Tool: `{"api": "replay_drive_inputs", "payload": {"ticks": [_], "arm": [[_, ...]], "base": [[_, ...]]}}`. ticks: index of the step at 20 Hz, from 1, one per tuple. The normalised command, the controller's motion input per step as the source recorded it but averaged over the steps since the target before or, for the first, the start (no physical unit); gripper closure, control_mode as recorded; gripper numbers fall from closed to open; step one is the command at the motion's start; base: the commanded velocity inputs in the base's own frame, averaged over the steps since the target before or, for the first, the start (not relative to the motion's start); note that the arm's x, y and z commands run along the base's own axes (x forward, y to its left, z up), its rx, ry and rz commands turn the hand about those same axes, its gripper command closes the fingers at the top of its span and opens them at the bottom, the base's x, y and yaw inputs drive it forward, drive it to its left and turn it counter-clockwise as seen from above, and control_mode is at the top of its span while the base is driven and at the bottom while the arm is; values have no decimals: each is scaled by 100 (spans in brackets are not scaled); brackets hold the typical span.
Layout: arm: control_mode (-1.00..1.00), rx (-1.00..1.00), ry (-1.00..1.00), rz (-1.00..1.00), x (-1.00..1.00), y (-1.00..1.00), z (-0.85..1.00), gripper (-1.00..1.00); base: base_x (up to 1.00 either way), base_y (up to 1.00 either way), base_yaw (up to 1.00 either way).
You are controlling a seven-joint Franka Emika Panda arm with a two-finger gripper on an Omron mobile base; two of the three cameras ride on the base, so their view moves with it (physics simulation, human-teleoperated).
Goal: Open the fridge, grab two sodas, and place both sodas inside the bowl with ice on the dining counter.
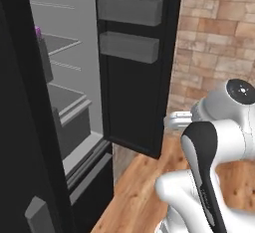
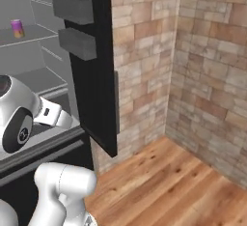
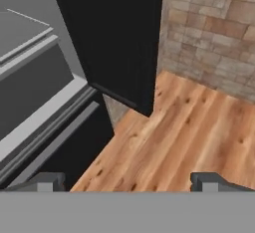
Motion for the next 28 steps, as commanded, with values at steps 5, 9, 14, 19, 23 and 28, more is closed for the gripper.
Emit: {"api": "replay_drive_inputs", "payload": {"ticks": [5, 9, 14, 19, 23, 28], "arm": [[100, 0, 0, 0, 0, 0, 0, -100], [100, 0, 0, 0, 0, 0, 0, -100], [100, 0, 0, 0, 0, 0, 0, -100], [100, 0, 0, 0, 0, 0, 0, -100], [100, 0, 0, 0, 0, 0, 0, -100], [100, 0, 0, 0, 0, 0, 0, -100]], "base": [[38, 16, 38], [49, 8, 39], [65, 0, 35], [47, 0, 32], [3, -6, 26], [3, -21, 20]]}}
